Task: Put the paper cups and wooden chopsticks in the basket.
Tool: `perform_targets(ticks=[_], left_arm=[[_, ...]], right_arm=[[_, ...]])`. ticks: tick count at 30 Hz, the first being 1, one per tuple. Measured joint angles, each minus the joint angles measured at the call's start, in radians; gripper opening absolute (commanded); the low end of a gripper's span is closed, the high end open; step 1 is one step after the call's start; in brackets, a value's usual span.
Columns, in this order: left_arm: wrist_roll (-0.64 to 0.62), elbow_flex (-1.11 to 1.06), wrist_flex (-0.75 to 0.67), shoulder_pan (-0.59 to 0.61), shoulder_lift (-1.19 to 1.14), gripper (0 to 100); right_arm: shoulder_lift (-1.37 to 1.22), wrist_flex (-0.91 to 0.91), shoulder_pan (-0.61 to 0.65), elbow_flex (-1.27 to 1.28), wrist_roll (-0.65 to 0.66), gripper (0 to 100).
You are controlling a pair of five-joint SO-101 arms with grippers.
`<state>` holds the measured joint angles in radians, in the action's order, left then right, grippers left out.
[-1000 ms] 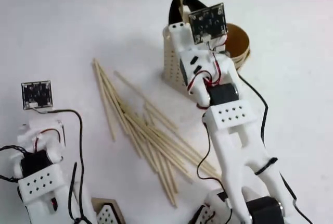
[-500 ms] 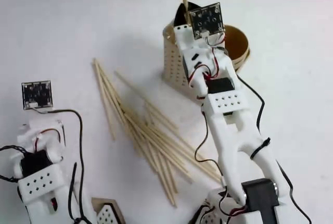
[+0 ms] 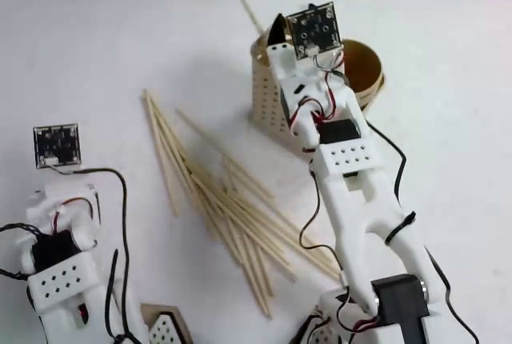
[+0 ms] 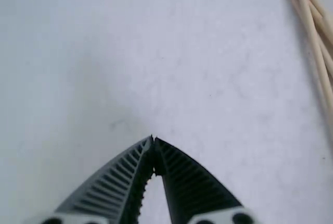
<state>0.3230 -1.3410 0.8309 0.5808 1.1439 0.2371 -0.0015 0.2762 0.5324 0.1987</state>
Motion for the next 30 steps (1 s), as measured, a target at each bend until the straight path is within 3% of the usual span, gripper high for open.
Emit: perform_targets(ticks=[12, 18, 22, 30], left_arm=[[0.0, -0.015, -0.038, 0.0, 0.0, 2], [0.0, -0.015, -0.038, 0.0, 0.0, 2], [0.0, -0.015, -0.038, 0.0, 0.0, 2], [0.0, -0.02, -0.038, 0.0, 0.0, 2]], right_arm=[[0.256, 0.226, 0.032, 0.005, -0.069, 18.2], [0.446, 0.427, 0.069, 0.005, -0.069, 9.5], [0.551, 0.574, 0.075, 0.005, -0.064, 8.7], [0.614, 0.927, 0.157, 0.005, 0.189, 8.7]])
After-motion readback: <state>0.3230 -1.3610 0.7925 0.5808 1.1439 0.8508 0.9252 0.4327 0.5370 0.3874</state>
